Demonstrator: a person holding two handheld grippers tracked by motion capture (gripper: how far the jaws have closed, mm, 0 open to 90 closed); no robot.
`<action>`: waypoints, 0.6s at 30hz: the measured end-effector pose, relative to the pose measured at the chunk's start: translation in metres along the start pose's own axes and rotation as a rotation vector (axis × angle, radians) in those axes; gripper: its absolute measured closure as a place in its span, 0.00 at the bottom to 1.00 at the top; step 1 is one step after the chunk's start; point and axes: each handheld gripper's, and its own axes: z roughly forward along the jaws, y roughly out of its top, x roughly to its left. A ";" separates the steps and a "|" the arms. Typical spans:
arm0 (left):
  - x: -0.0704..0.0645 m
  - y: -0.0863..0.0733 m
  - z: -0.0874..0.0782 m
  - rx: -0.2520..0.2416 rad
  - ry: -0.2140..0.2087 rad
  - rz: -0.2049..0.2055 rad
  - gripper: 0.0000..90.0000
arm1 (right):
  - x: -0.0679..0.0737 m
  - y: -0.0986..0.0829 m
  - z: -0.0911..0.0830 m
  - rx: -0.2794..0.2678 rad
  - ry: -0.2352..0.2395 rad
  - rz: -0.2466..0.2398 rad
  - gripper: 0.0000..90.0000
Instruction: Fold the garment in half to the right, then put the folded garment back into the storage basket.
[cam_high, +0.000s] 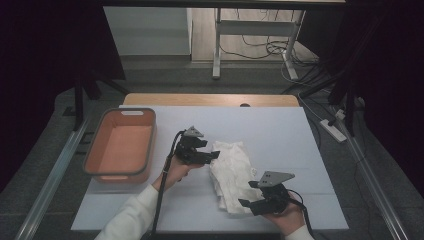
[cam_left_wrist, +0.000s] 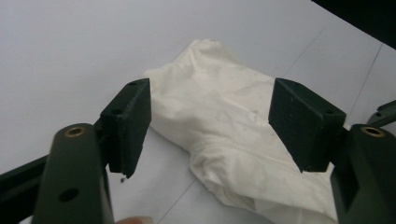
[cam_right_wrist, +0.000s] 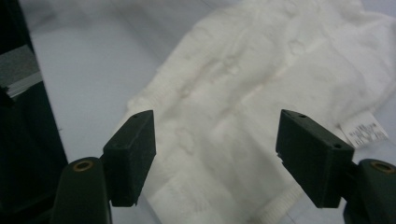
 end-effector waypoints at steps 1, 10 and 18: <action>0.001 0.000 -0.001 -0.001 0.001 0.001 0.33 | 0.001 0.001 0.000 -0.002 0.006 -0.010 0.29; 0.004 0.003 -0.003 0.001 0.007 -0.002 0.28 | -0.002 0.004 -0.001 0.003 0.055 -0.029 0.30; 0.004 0.004 -0.004 0.013 0.017 0.008 0.26 | -0.001 0.006 -0.004 0.033 0.059 -0.058 0.32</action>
